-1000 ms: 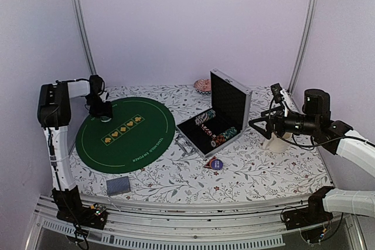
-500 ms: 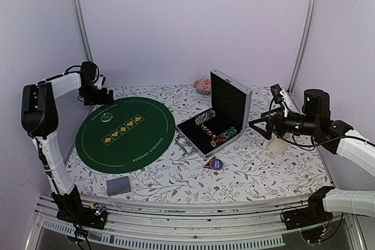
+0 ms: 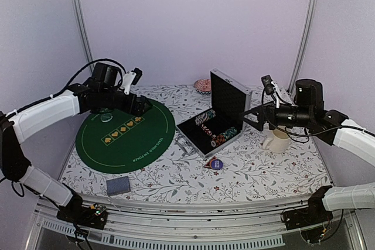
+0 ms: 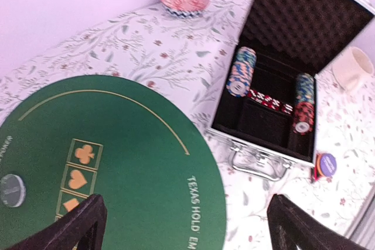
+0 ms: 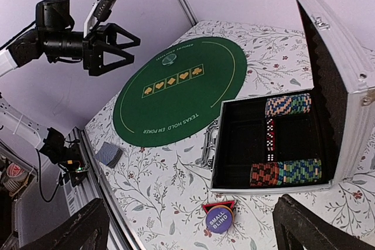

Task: Distribute texas hold em gaming equipment
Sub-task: Place the dealer button in the dealer area, then pick up the small blind button from the center of the board.

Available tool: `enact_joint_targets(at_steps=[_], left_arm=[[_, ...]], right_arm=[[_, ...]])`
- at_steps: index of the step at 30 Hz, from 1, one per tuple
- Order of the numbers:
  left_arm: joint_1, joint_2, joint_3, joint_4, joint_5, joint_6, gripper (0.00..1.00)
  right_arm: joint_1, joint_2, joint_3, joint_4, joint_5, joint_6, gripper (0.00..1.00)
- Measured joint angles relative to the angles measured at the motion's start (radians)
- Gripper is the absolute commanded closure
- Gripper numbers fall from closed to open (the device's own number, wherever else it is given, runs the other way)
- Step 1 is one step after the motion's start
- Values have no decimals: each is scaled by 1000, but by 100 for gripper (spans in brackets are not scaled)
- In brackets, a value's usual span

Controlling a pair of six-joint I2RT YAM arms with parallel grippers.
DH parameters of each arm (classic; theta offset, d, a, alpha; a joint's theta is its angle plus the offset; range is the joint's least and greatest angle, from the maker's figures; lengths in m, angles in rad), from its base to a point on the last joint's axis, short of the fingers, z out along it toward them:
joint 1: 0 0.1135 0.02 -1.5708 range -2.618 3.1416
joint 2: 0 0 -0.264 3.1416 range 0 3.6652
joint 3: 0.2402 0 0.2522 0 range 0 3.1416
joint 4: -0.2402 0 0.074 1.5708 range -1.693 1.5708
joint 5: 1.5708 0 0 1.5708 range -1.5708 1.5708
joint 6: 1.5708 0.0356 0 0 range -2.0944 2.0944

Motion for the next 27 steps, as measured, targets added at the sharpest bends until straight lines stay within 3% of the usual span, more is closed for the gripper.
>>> enact_joint_targets(at_steps=[5, 13, 19, 27], left_arm=[[-85, -18, -114, 43, 81, -48, 2], [-118, -44, -143, 89, 153, -105, 2], [-118, -78, -156, 109, 158, -118, 2], [-119, -83, -159, 113, 146, -118, 2]], right_arm=[[145, 121, 80, -39, 143, 64, 5], [357, 435, 247, -209, 411, 148, 8], [386, 661, 351, -330, 500, 173, 14], [386, 773, 354, -405, 524, 194, 22]])
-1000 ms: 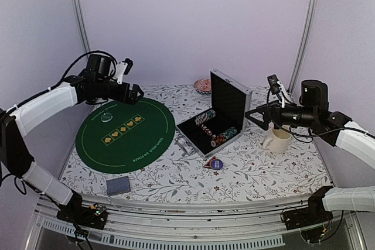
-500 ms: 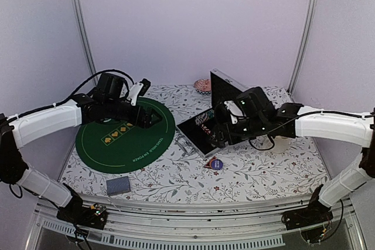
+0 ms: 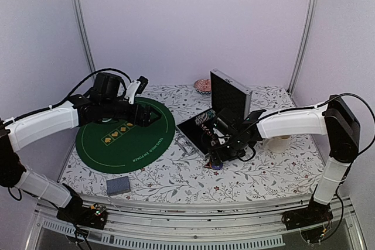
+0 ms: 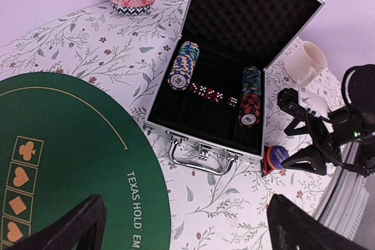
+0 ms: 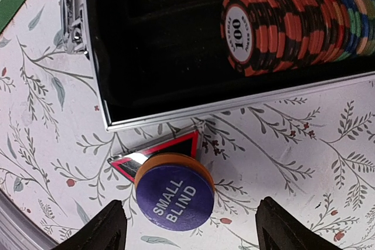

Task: Distribute texas hold em gaming equipment
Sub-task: Pick up the small blind button from the center of the board.

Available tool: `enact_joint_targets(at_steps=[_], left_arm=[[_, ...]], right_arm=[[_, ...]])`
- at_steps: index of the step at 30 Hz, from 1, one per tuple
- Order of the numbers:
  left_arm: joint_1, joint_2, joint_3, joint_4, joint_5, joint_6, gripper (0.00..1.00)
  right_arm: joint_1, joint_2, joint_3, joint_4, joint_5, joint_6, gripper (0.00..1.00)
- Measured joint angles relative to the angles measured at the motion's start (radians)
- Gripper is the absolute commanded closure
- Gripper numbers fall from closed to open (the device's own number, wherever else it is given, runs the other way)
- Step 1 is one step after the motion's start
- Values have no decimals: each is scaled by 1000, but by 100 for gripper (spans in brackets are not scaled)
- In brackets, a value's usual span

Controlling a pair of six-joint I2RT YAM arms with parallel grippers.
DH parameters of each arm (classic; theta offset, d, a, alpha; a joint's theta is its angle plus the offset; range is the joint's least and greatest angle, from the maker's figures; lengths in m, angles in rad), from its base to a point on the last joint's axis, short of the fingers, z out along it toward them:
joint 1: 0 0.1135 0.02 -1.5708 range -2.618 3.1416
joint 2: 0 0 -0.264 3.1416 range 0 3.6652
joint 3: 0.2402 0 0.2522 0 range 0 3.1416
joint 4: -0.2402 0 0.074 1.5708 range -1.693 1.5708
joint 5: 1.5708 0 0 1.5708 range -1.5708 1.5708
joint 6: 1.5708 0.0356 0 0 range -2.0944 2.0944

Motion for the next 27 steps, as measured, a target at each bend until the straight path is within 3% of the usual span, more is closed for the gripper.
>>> enact_joint_targets(at_steps=[9, 21, 27], left_arm=[[0, 3, 0, 3, 0, 0, 2], [0, 4, 0, 5, -5, 0, 2], [0, 4, 0, 5, -5, 0, 2]], right_arm=[[13, 40, 2, -10, -7, 5, 24], [15, 68, 4, -12, -15, 5, 48], [15, 68, 8, -17, -14, 6, 55]])
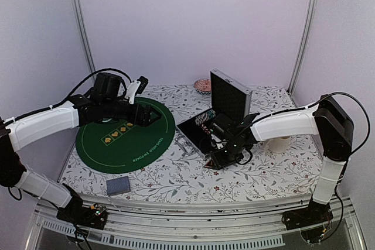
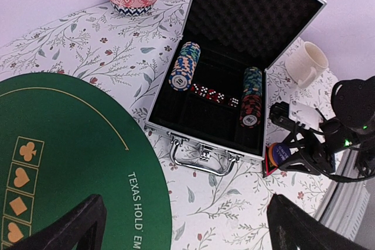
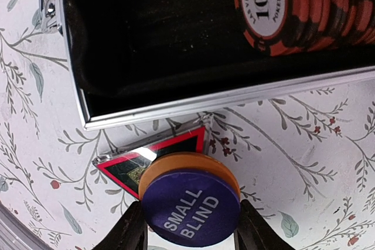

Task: Distribute texas hold em gaming equipment
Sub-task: Pick up the small blind button from the center of the board.

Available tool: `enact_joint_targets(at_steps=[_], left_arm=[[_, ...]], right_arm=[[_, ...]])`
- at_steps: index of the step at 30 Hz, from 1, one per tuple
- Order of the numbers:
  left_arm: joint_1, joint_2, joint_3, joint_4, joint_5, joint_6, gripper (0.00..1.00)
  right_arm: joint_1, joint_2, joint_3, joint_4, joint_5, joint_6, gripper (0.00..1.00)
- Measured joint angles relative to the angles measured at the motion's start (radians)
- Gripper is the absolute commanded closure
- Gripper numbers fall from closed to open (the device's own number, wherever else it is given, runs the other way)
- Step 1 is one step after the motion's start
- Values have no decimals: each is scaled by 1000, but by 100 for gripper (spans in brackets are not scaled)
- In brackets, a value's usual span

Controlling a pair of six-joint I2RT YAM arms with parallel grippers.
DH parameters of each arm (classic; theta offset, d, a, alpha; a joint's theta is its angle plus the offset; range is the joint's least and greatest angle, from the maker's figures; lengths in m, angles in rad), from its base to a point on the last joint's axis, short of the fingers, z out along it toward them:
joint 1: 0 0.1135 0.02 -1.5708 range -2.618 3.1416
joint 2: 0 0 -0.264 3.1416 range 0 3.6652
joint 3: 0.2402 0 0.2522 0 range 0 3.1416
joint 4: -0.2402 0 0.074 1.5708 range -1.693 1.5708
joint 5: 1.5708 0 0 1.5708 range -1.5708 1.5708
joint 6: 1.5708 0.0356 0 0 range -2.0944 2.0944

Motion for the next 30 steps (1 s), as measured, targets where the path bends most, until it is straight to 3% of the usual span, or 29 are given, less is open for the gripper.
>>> enact_joint_targets(at_steps=[17, 30], left_arm=[[0, 7, 0, 0, 0, 0, 2], [0, 8, 0, 0, 0, 0, 2]], right_arm=[[0, -8, 2, -7, -24, -7, 54], [0, -18, 2, -5, 6, -10, 60]])
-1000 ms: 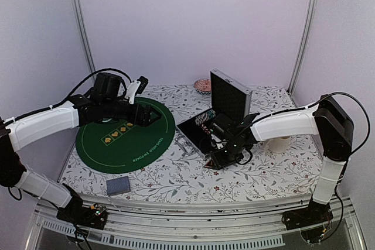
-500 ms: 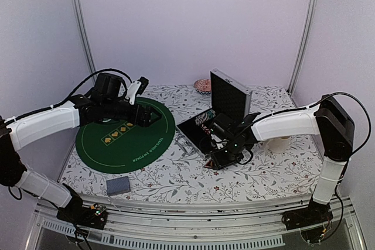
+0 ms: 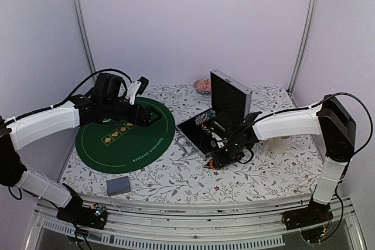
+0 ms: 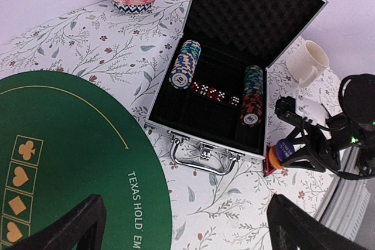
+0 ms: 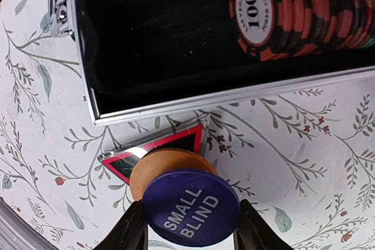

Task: Distribute texas hold em gaming equipment
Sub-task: Pick up the small blind button from the center of the board, then pass from the right arm to the left

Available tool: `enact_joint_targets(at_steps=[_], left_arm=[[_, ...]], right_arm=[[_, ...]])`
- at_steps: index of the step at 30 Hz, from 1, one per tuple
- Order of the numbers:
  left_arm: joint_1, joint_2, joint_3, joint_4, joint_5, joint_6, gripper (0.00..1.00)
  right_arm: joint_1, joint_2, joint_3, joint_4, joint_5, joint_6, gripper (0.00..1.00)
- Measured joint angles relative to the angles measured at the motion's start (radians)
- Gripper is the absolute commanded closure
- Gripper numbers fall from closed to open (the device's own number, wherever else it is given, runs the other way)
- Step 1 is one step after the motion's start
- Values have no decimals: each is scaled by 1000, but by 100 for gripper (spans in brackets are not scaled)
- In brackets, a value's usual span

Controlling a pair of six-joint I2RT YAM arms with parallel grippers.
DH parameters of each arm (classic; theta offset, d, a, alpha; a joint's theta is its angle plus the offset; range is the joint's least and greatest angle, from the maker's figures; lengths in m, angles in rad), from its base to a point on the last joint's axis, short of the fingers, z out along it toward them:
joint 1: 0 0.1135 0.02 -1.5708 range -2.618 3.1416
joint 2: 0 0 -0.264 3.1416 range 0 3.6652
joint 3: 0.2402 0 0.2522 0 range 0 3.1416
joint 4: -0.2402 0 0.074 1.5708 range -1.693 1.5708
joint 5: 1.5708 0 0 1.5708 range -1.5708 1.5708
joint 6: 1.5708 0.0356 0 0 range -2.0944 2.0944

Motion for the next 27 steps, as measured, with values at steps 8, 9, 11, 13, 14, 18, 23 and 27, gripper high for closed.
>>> enact_joint_targets(at_steps=[8, 9, 11, 13, 14, 18, 23, 27], left_arm=[[0, 0, 0, 0, 0, 0, 2], [0, 0, 0, 0, 0, 0, 2], [0, 0, 0, 0, 0, 0, 2], [0, 2, 0, 0, 0, 0, 2], [0, 3, 0, 0, 1, 0, 2], [0, 7, 0, 0, 32, 1, 6], [-12, 6, -10, 43, 218, 5, 13], [-47, -10, -58, 136, 444, 0, 17]], right_arm=[[0, -78, 9, -21, 40, -14, 60], [0, -91, 13, -21, 43, -21, 60], [2, -129, 14, -13, 53, -35, 59], [7, -176, 14, 3, 60, -53, 60], [11, -198, 14, 14, 63, -63, 60], [50, -283, 10, 106, 90, -118, 61], [189, -327, -18, 294, 165, -249, 61], [288, -327, -33, 425, 212, -368, 61]])
